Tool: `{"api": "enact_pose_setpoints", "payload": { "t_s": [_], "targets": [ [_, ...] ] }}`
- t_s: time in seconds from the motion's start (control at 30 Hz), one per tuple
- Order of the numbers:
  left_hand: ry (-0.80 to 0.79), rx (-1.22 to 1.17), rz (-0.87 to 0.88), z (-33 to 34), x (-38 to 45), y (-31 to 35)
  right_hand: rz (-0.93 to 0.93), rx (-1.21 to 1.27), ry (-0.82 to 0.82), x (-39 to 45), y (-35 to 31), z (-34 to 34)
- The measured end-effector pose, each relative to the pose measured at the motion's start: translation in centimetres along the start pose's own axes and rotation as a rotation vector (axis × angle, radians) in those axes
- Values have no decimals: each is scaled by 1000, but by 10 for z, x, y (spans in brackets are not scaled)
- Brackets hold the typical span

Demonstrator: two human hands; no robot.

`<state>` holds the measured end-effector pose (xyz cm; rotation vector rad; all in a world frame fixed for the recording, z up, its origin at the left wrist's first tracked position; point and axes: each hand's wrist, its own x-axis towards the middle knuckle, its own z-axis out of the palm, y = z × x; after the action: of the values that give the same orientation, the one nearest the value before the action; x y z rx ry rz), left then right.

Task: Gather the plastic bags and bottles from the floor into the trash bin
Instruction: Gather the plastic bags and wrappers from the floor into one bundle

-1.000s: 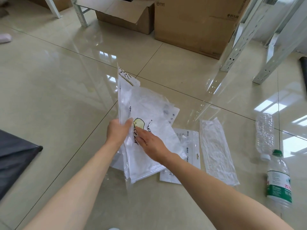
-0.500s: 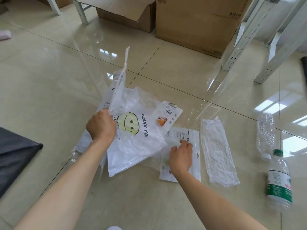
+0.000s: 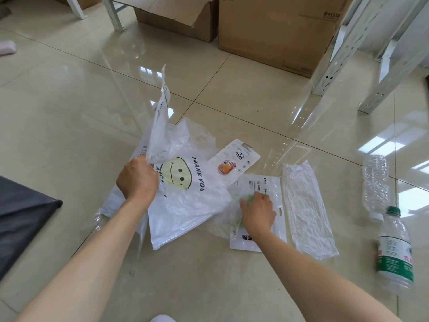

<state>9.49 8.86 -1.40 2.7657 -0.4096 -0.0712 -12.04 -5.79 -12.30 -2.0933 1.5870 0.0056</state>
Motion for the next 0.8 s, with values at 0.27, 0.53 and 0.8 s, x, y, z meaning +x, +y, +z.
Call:
{"api": "enact_pose_setpoints", "payload": {
  "t_s": [0.27, 0.53, 0.8],
  "targets": [
    [-7, -16, 17, -2, 0, 1, 414, 737, -280, 43, -28, -13],
    [-13, 19, 22, 0, -4, -6, 124, 1031, 8, 12, -39, -59],
    [-107, -179, -98, 0, -5, 8, -600, 856, -8, -69, -95, -88]
  ]
}}
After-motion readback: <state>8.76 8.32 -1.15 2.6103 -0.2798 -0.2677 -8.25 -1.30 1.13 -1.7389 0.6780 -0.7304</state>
